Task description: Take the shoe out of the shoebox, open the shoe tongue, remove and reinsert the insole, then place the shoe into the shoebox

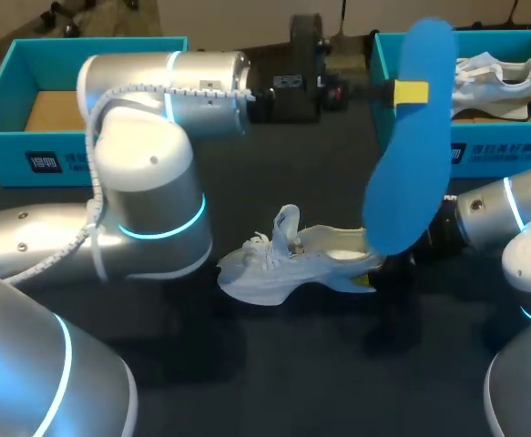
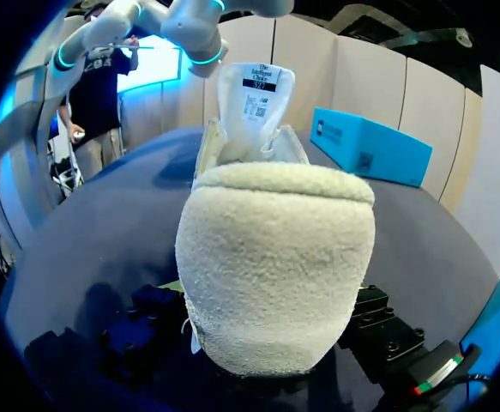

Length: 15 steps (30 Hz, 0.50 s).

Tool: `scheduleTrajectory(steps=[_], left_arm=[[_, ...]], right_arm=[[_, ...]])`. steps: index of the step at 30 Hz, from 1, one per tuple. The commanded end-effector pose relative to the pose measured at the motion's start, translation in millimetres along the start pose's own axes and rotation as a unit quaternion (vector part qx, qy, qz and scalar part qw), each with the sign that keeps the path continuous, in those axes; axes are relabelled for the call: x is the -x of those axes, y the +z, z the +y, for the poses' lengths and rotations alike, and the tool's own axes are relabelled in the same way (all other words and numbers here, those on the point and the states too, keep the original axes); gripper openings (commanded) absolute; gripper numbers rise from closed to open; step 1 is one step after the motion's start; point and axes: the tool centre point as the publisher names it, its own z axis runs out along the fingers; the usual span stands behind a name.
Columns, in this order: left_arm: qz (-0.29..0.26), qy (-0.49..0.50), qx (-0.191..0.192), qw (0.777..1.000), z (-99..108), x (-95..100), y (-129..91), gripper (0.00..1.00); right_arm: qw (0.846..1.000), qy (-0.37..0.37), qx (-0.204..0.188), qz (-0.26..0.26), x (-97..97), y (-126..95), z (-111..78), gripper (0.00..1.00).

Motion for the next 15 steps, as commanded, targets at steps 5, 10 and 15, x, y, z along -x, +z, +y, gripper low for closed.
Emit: scheduleTrajectory(steps=[5,10,15], left_arm=[[0.003,-0.074,-0.022,0.997,3.9,-29.2,-24.1,0.0],[0.007,-0.095,-0.025,0.995,10.6,-39.6,-30.1,0.0],[0.019,-0.107,-0.025,0.994,16.6,-50.9,-35.7,0.0]], right_arm=[[1.0,0.0,-0.001,-0.001,-0.7,0.9,0.5,0.0],[1.0,0.0,-0.001,-0.001,-0.7,0.9,0.5,0.0],[1.0,0.0,-0.001,-0.001,-0.7,0.9,0.5,0.0]])
